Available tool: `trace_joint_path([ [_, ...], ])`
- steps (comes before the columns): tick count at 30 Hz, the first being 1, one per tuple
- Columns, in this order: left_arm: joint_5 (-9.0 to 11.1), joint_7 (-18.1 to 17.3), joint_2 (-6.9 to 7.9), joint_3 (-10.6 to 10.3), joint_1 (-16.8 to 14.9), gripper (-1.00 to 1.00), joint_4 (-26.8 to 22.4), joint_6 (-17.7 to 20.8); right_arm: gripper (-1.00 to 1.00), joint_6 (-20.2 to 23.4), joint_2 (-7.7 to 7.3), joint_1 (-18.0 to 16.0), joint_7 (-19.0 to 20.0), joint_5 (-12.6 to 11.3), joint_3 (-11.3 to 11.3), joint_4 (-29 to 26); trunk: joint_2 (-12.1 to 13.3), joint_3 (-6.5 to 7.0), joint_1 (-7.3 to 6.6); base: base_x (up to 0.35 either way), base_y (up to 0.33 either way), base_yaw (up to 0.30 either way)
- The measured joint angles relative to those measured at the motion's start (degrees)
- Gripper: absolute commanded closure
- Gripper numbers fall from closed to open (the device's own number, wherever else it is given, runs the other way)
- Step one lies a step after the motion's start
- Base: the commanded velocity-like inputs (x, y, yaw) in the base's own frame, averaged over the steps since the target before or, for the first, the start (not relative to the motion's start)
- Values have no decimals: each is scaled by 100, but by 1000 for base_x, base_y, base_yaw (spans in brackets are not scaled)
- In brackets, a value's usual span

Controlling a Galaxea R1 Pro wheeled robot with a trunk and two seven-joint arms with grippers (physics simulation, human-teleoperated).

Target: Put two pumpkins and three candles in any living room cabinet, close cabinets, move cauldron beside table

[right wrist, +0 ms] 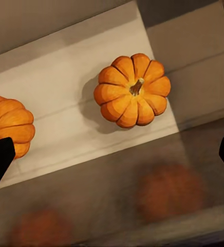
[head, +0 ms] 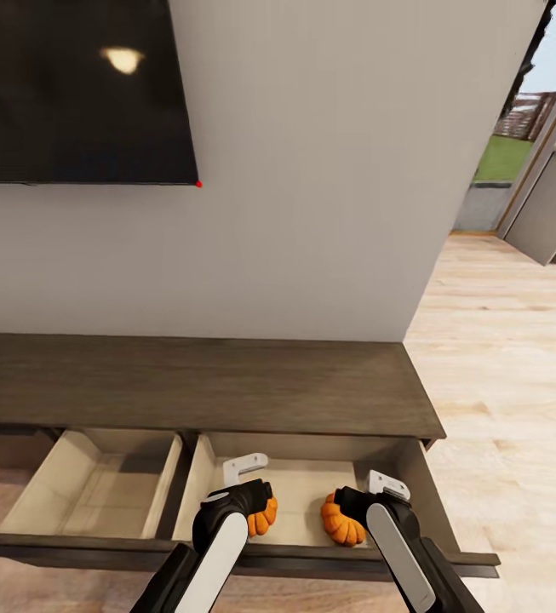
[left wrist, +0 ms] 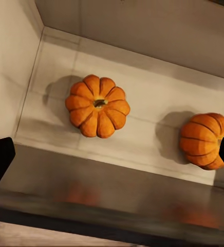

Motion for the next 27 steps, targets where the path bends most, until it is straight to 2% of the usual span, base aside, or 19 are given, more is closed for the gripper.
trace_joint_path([
  [4,1,0,0,0,0,-100,-2,-3,-100,0,7,0,0,0,3,1,161,72,-86,-212,0,0],
  [15,1,0,-3,0,0,-100,-35,1,-100,0,0,0,12,0,4,8,602,269,-329,-38,0,0],
  [20,1,0,-3,0,0,-100,-35,1,-100,0,0,0,9,0,7,8,802,359,-437,-284,0,0],
  [27,3,0,-3,0,0,-100,-67,1,-100,0,0,0,9,0,7,8,804,359,-437,-339,0,0],
])
